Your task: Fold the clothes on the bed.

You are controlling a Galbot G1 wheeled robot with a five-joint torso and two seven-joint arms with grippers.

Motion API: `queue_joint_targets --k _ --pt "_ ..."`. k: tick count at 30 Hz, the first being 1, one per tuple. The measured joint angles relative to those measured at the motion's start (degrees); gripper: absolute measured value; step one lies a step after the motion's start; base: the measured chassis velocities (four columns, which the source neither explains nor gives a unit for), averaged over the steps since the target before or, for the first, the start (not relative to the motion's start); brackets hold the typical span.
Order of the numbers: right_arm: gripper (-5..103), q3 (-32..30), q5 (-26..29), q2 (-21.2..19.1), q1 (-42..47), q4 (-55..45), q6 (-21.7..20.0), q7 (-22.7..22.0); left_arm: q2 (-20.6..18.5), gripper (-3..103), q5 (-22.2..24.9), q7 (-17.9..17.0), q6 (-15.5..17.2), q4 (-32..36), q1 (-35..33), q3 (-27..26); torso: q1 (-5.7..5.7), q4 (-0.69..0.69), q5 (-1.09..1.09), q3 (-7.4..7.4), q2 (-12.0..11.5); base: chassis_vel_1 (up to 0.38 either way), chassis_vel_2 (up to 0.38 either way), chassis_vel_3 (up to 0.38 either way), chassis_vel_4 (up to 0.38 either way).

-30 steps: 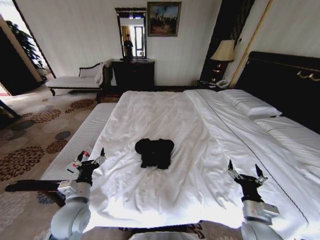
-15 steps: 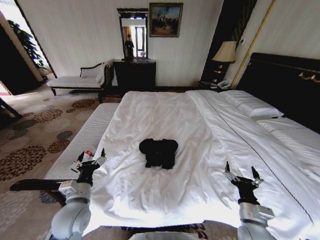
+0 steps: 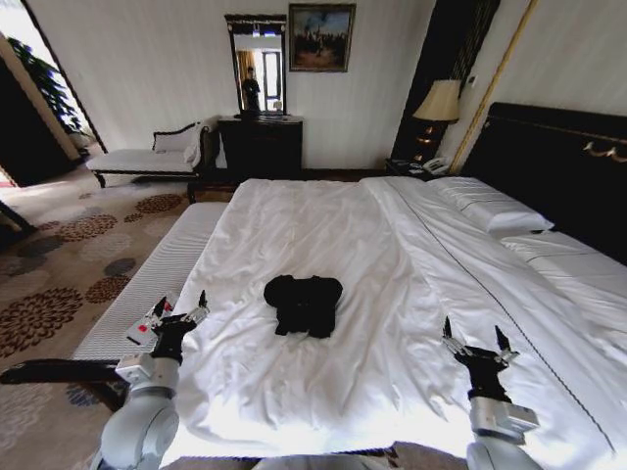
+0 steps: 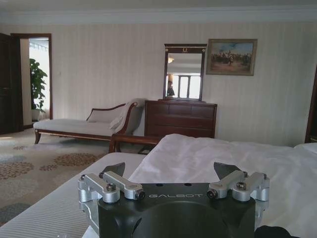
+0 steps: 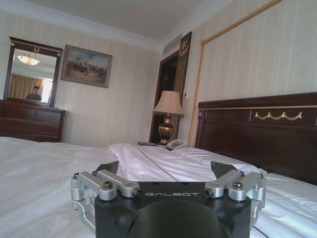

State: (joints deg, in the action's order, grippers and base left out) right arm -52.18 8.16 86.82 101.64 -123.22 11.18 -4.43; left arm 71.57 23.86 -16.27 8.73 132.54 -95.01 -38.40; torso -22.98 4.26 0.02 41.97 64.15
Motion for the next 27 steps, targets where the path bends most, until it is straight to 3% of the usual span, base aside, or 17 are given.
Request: queue_joint_targets --k 9,13,17,18,21,23,24,27 --pt "100 1.84 1.04 -1.88 -0.34 -0.50 -0.62 -0.08 -1.78 100 0.82 -0.08 0.31 -3.24 0.51 2.44 0.06 -0.01 -0.04 -0.02 0.02 0.000 0.000 0.000 0.000" --pt "100 3.32 5.08 -4.12 -0.99 -1.26 -2.72 -0.27 -4.14 100 3.01 -1.38 1.04 -6.04 2.28 4.65 0.05 -0.01 -0.02 -0.02 0.01 0.000 0.000 0.000 0.000" --pt "100 4.60 13.80 -8.45 -2.37 -2.40 -8.89 -1.03 -5.00 100 4.23 -2.60 1.36 -9.30 4.61 7.59 0.02 0.00 -0.02 0.00 0.00 0.000 0.000 0.000 0.000" --pt "100 4.60 13.80 -8.45 -2.37 -2.40 -8.89 -1.03 -5.00 100 4.23 -2.60 1.36 -9.30 4.61 7.59 0.02 0.00 -0.02 0.00 0.00 0.000 0.000 0.000 0.000" --pt "100 4.77 22.11 -13.68 -4.29 -3.67 -17.22 -1.33 -4.95 100 4.04 -2.62 1.37 -10.63 5.17 9.11 0.03 -0.01 -0.02 -0.01 0.01 0.000 0.000 0.000 0.000" --pt "100 4.88 28.74 -19.09 -7.04 -4.93 -27.10 -3.35 -5.93 100 3.93 -2.57 1.36 -11.78 6.07 9.67 0.04 0.01 -0.02 -0.01 0.02 0.000 0.000 0.000 0.000" --pt "100 4.88 28.74 -19.09 -7.04 -4.93 -27.10 -3.35 -5.93 100 3.93 -2.57 1.36 -11.78 6.07 9.67 0.04 0.01 -0.02 -0.01 0.02 0.000 0.000 0.000 0.000" --pt "100 6.91 40.34 -28.76 -14.38 -4.29 -40.33 -5.92 -8.12 100 3.97 -2.54 1.15 -13.46 7.72 10.01 0.03 -0.02 -0.02 -0.01 0.01 0.000 0.000 0.000 0.000"
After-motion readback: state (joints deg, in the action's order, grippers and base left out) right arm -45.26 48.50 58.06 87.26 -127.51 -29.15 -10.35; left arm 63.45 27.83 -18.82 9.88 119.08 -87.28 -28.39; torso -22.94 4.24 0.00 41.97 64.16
